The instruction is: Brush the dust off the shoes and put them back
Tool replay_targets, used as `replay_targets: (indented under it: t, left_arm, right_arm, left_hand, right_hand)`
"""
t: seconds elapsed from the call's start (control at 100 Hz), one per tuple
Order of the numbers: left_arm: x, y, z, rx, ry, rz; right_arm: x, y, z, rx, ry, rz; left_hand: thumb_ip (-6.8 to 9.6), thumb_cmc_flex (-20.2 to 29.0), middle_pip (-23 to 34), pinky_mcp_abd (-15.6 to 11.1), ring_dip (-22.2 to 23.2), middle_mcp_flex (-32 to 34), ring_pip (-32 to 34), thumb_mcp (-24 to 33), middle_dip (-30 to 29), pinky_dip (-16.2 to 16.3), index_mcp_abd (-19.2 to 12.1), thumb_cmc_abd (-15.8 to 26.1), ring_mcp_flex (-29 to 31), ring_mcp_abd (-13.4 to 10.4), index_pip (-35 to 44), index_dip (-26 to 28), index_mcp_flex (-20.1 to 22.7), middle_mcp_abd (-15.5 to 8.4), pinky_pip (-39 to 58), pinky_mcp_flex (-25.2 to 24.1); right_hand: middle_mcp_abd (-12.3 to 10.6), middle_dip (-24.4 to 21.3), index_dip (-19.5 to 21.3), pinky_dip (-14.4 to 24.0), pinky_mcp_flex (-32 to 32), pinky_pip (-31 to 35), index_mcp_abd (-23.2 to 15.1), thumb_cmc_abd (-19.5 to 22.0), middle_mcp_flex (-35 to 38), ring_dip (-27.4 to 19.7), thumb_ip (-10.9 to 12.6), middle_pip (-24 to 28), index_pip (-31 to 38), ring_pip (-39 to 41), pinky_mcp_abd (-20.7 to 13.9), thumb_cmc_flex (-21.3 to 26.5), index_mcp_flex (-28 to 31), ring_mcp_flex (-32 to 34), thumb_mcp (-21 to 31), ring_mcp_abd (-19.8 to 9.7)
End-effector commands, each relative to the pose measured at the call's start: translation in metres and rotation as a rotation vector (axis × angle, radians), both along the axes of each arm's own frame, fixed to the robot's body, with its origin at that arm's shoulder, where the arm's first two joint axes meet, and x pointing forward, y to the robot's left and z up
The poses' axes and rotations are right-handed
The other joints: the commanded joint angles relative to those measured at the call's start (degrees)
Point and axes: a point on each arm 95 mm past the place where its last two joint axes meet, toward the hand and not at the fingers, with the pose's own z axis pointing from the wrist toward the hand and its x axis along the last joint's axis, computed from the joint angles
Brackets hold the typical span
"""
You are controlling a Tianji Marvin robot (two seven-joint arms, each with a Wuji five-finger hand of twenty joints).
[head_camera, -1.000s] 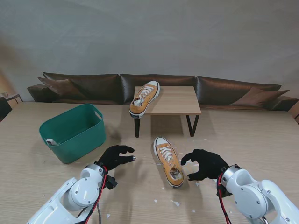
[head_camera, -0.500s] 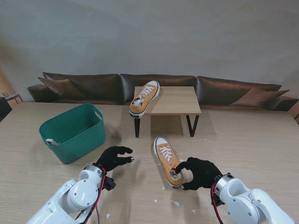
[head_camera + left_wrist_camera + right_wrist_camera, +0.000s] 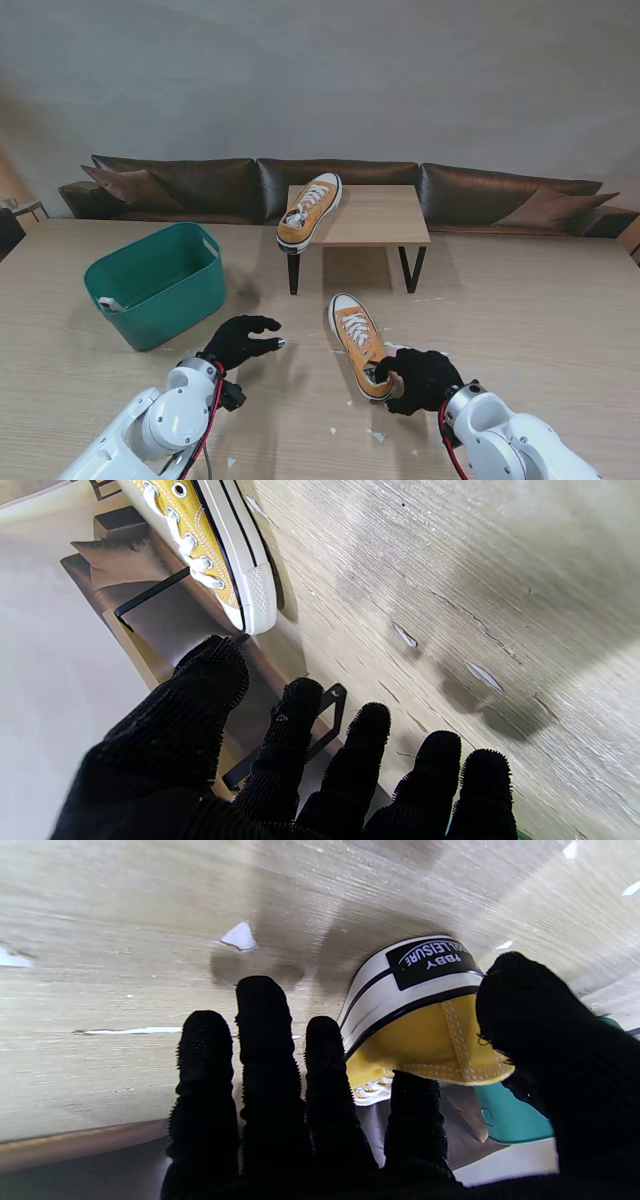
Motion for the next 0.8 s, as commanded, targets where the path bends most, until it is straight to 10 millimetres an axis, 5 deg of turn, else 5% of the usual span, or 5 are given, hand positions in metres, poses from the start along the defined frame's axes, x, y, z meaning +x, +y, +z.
replay_targets:
  t: [0.0,0.17,0.26,0.37,0.79]
  left_arm:
    - [-0.001,-0.002,0.0,-0.002,0.011,-0.011]
    - [-0.001,-0.001,0.0,0.001,0.011,-0.009]
    - [-0.001,-0.001,0.0,0.002,0.01,-0.007]
    - [-0.002,-0.001,0.0,0.004,0.008,-0.004]
    - [-0.003,0.0,-0.004,-0.001,0.012,0.01]
  right_arm:
    - [-0.003,0.003,-0.008,-0.013,0.027,-0.001]
    - [-0.003,0.009,-0.019,-0.027,-0.016,-0.012]
    - [-0.004,0.01,-0.025,-0.04,-0.033,-0.005]
    - [-0.003,0.013,-0.032,-0.052,-0.049,-0.002]
    - [0.0,0.024,-0.052,-0.1,-0.138,-0.002]
  left_hand:
    - [2.3,0.84,0.45,-1.81,0.32,-0.72,-0.43,-0.34,0.53,0.85,-0.93,1.24,0.0,-0.19,0.29,0.46,0.69,-0.31,-1.67,-0.37]
    - [2.3,0.81,0.46,-1.74,0.35,-0.71,-0.4,-0.29,0.68,0.86,-0.78,1.29,-0.02,-0.18,0.29,0.49,0.68,-0.09,-1.68,-0.37]
    - [2.31,0.91,0.53,-1.8,0.43,-0.56,-0.28,-0.25,0.8,0.87,-0.72,1.27,0.09,-0.17,0.36,0.54,0.78,0.03,-1.67,-0.37]
    - [2.31,0.93,0.62,-1.69,0.55,-0.38,-0.11,-0.24,0.94,0.91,-0.6,1.2,0.21,-0.07,0.58,0.69,1.08,0.18,-1.6,-0.24]
    - [2.32,0.92,0.63,-1.72,0.72,-0.31,0.01,-0.02,1.27,1.05,-0.32,1.22,0.18,-0.17,0.88,1.11,1.39,0.23,-1.55,-0.28]
  right_hand:
    - [-1.26,1.01,1.28,0.65,-5.52,2.6,1.35,-2.78,2.02,0.5,-1.27,0.96,2.94,1.18,0.55,0.3,1.77,2.36,3.02,-0.66]
    - [-2.06,1.46,5.67,0.02,-2.64,5.52,2.73,-5.33,7.55,0.81,-1.96,2.79,11.12,4.0,0.85,1.4,5.73,6.83,5.77,-2.03]
    - [-3.07,2.68,5.53,-0.58,-0.88,7.35,2.39,-8.42,10.67,1.38,-8.55,4.92,17.47,7.06,0.61,3.4,7.12,9.71,6.3,-3.49]
    - [-4.46,5.33,6.42,-0.8,1.52,9.61,2.64,-11.57,14.68,2.31,-11.88,8.38,25.03,11.59,0.32,4.98,9.08,13.35,7.22,-5.61]
    - [-9.34,15.48,16.01,-0.79,9.9,17.0,8.33,-14.48,29.14,4.54,-13.53,19.37,41.69,25.98,-0.67,6.65,19.34,25.53,10.57,-11.52]
